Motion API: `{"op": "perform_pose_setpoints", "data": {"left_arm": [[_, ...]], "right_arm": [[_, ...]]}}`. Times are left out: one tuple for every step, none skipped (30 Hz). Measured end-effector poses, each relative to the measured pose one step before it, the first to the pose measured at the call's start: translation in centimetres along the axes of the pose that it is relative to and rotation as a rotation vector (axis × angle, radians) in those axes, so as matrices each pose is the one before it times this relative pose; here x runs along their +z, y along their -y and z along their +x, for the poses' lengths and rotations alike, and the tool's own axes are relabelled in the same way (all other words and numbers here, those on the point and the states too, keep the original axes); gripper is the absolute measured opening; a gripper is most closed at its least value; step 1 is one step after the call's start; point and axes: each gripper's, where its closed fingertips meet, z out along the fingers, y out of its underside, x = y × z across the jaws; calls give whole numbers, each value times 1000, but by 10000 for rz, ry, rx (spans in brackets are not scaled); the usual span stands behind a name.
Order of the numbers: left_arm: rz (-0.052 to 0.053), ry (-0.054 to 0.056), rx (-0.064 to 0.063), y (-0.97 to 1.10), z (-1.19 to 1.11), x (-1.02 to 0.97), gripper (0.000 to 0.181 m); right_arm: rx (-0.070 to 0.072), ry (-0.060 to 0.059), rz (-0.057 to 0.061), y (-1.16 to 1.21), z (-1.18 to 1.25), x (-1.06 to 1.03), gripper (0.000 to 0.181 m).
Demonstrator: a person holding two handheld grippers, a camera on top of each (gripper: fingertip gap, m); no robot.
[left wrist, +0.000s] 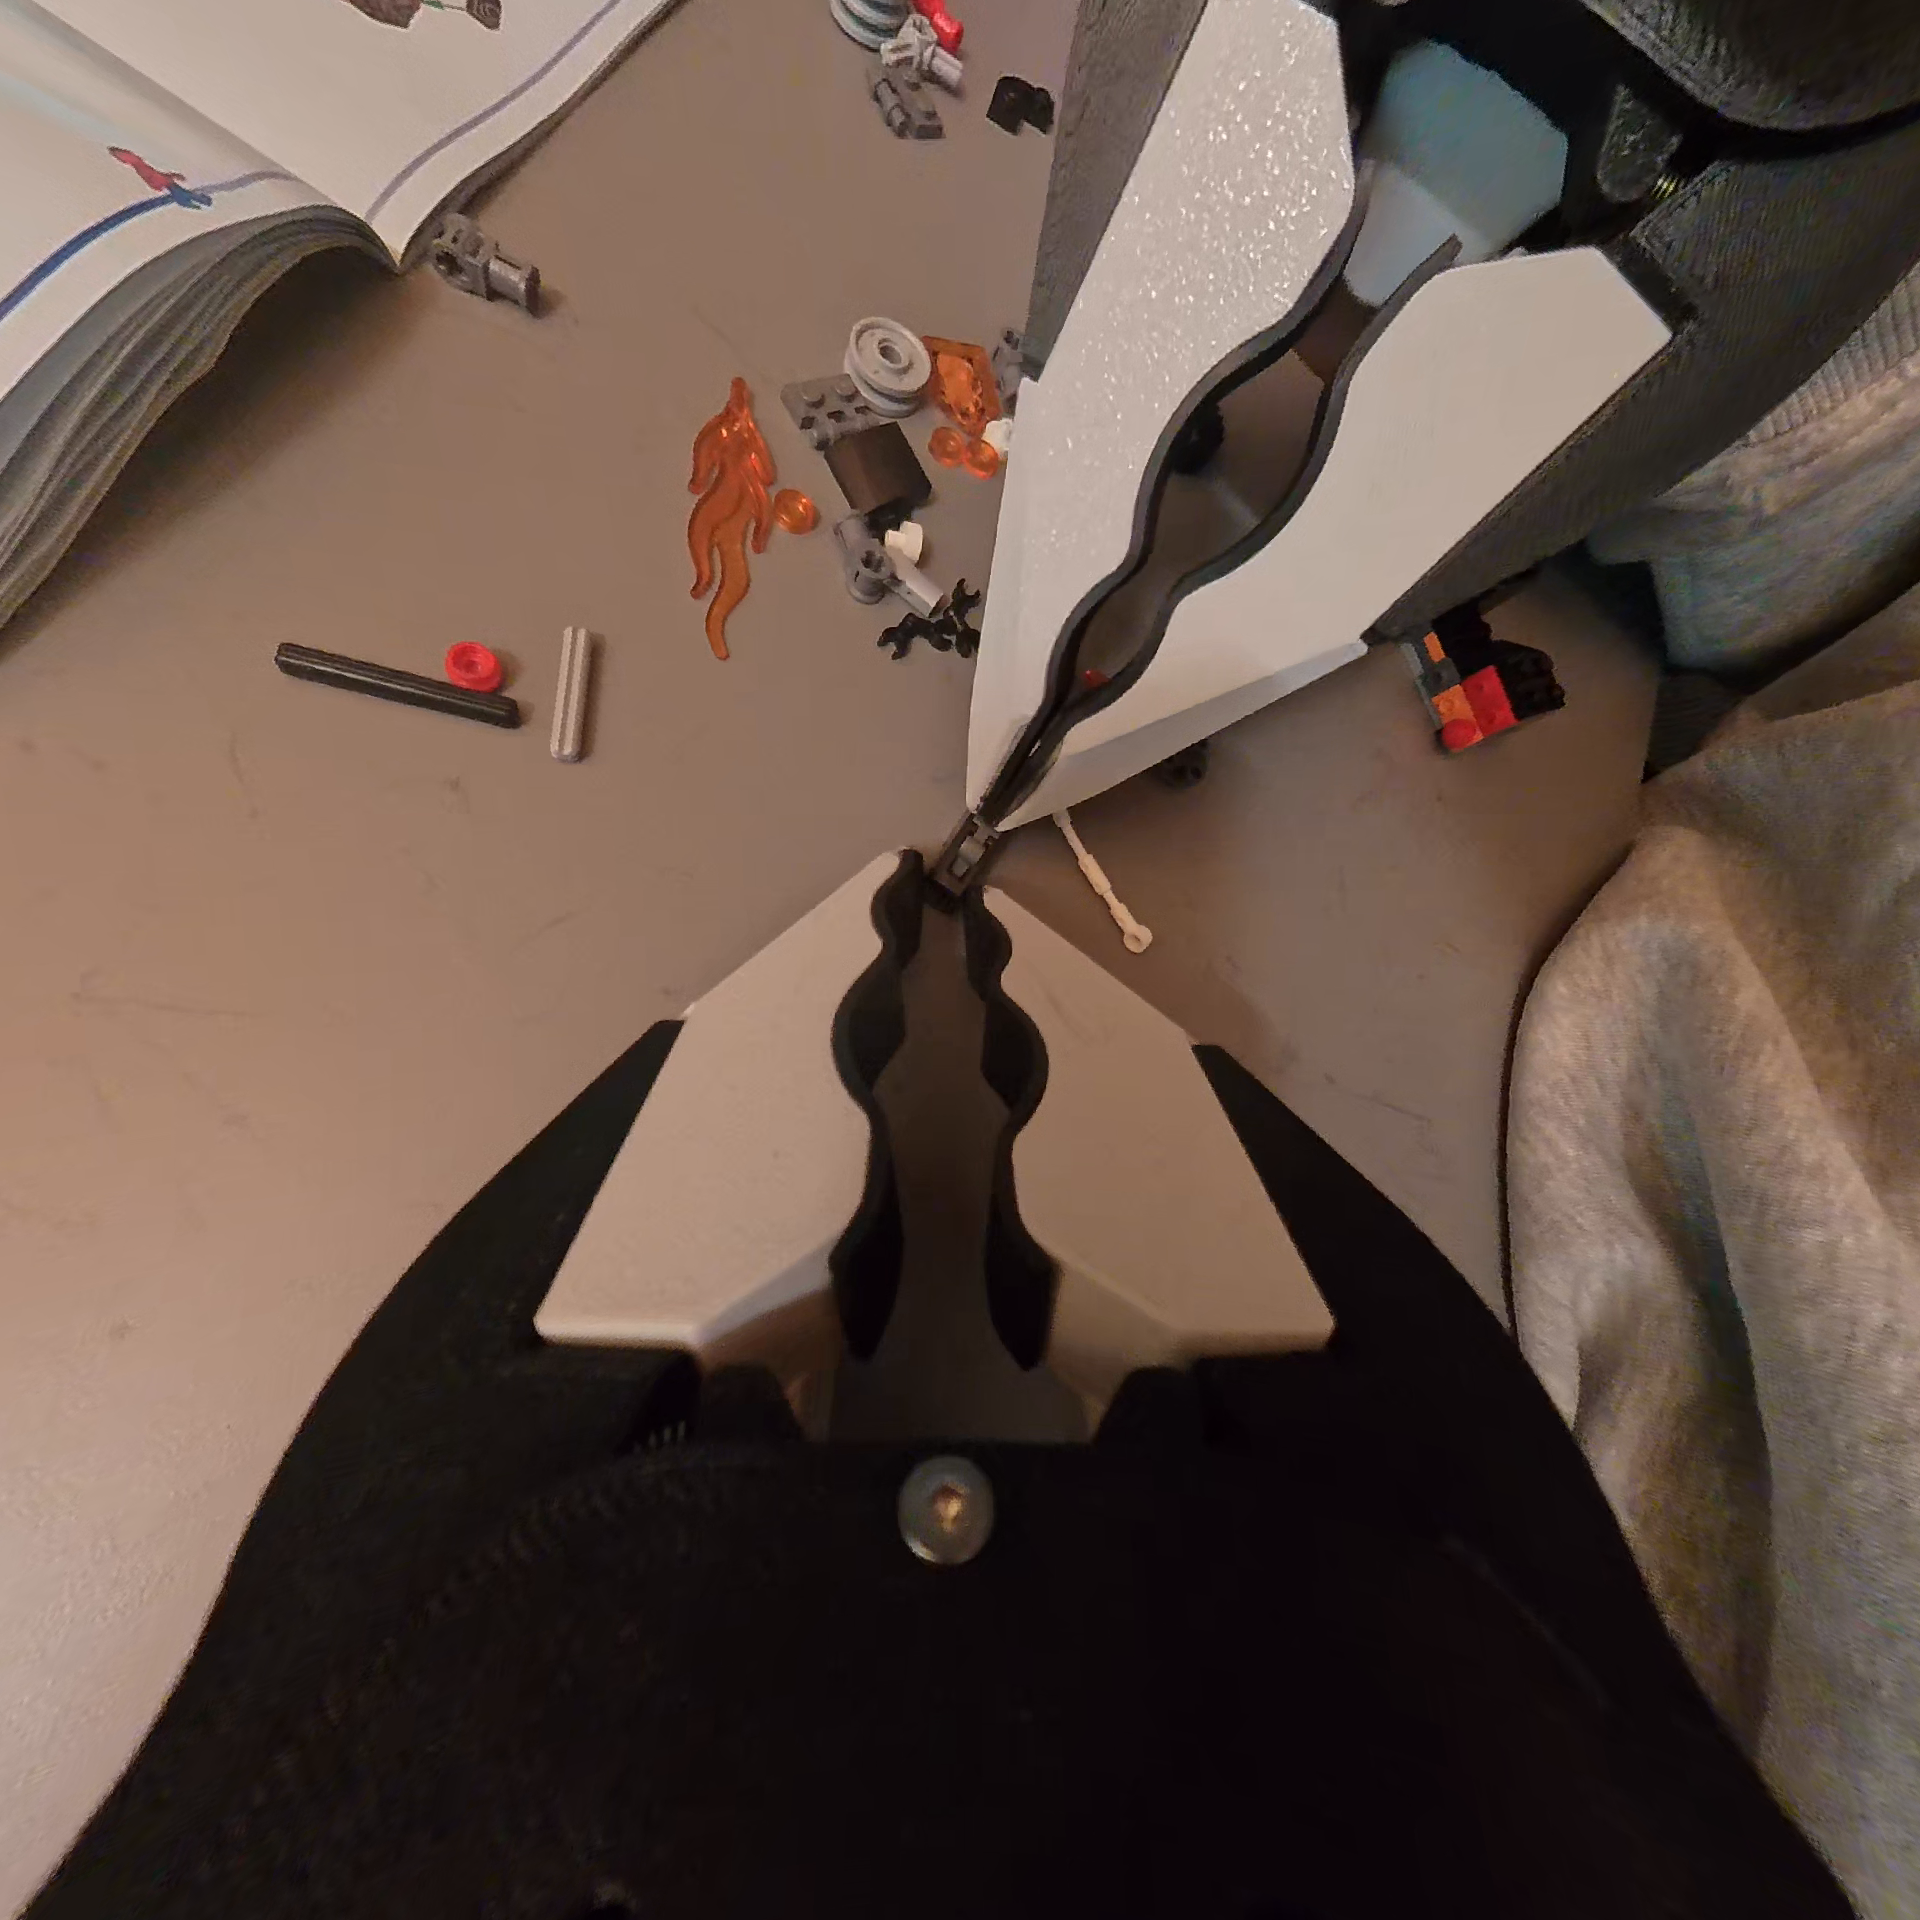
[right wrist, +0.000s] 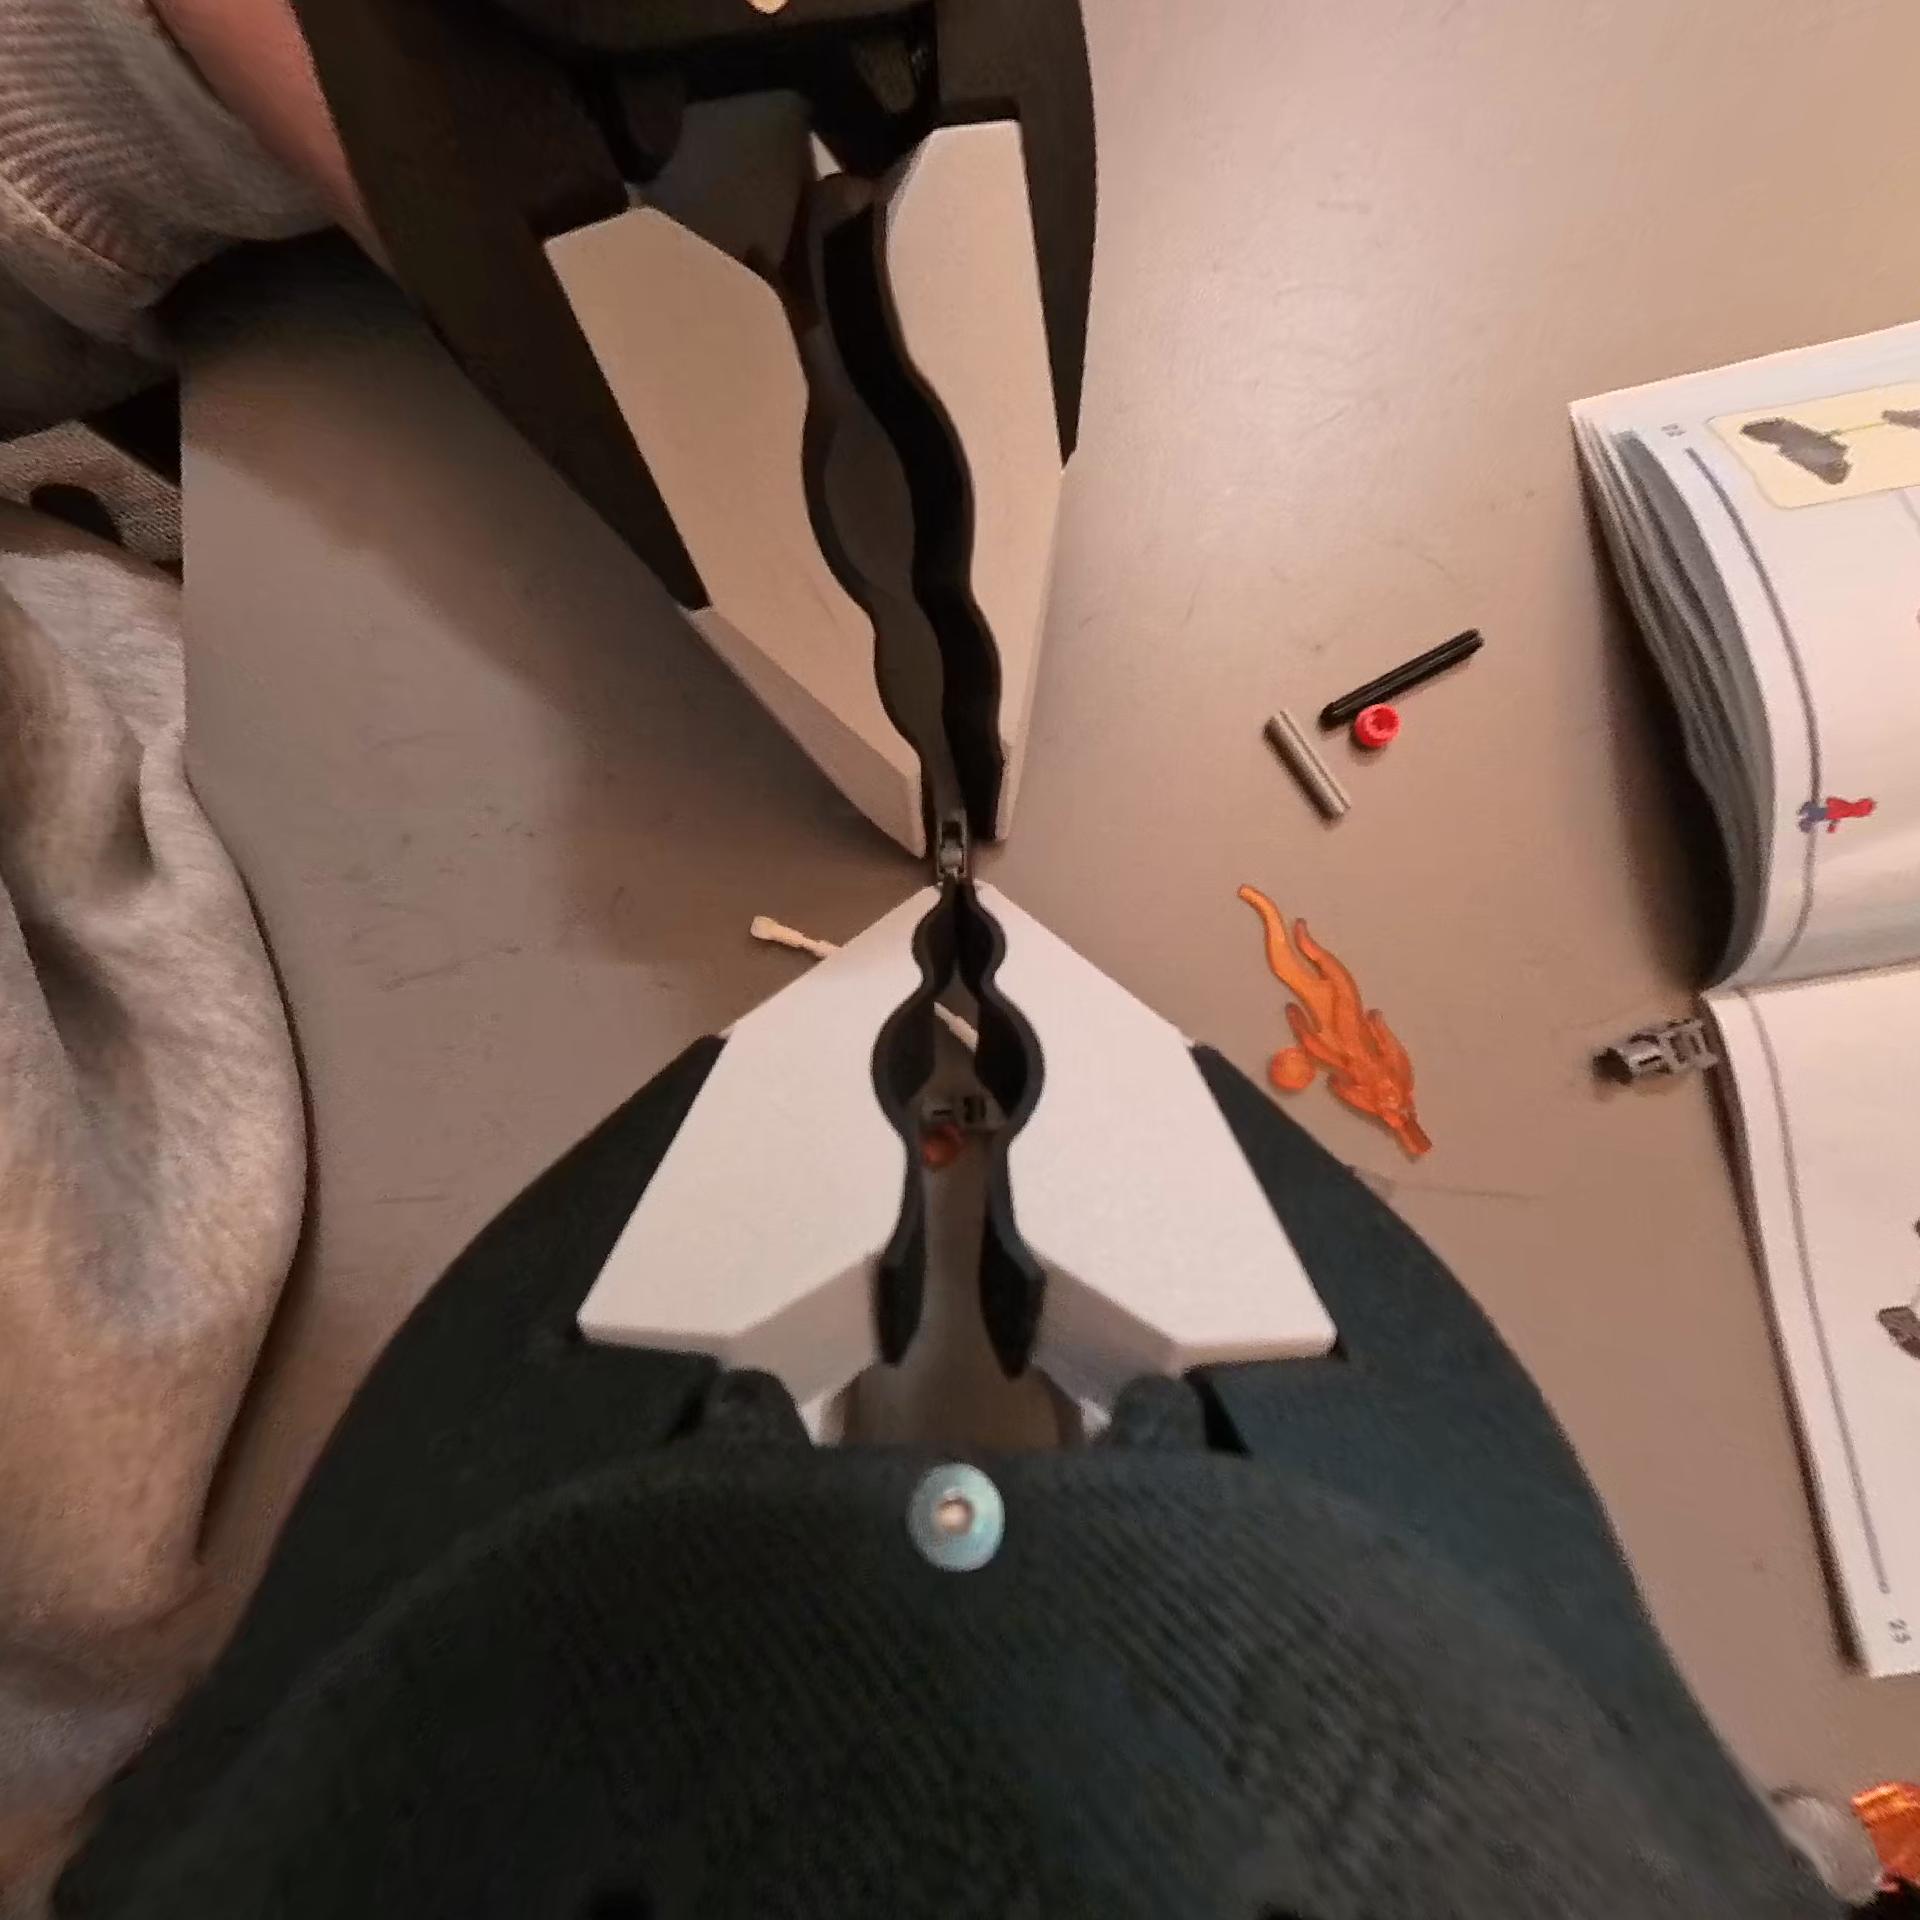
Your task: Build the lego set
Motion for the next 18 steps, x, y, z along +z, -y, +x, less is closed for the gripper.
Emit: {"op": "perform_pose_setpoints", "data": {"left_arm": [[1,16,25,-5,2,-13,6],[1,33,64,-4,33,-12,6],[15,30,85,9,53,-25,6],[31,31,56,37,26,-35,6],[96,-58,23,108,87,-107,6],[192,-95,-57,212,43,-197,6],[269,-164,-152,290,27,-287,6],[334,-232,-239,366,11,-346,5],[374,-292,-328,405,13,-395,5],[364,-315,-390,391,2,-388,5],[331,-269,-376,364,-35,-349,5],[277,-193,-268,320,-15,-293,5],[203,-96,-129,229,-5,-211,5],[115,-26,-17,145,12,-110,5],[46,-2,19,55,30,-31,5],[32,-42,8,40,88,13,5],[36,-73,-21,50,103,29,5],[29,-70,-40,34,80,14,5]], "right_arm": [[-229,-39,137,9,40,-15,0],[-125,-72,181,23,133,-53,0],[-29,-155,118,-40,322,-161,0],[-3,-270,110,17,576,-306,0],[-12,-369,201,195,760,-440,0],[15,-390,259,292,808,-521,0],[59,-276,248,281,641,-485,0],[107,-174,234,235,462,-444,0],[147,-159,208,157,430,-347,0],[154,-133,156,42,349,-268,0],[122,-80,93,-46,213,-195,0],[72,-91,54,-114,175,-144,0],[14,-115,21,-145,146,-100,0],[-30,-109,-19,-171,105,-72,0],[-56,-74,-39,-158,30,-75,0],[-51,-56,-23,-101,-8,-58,0],[-46,-42,-15,-74,-30,-65,0],[-48,-38,4,-41,-38,-76,0]]}}
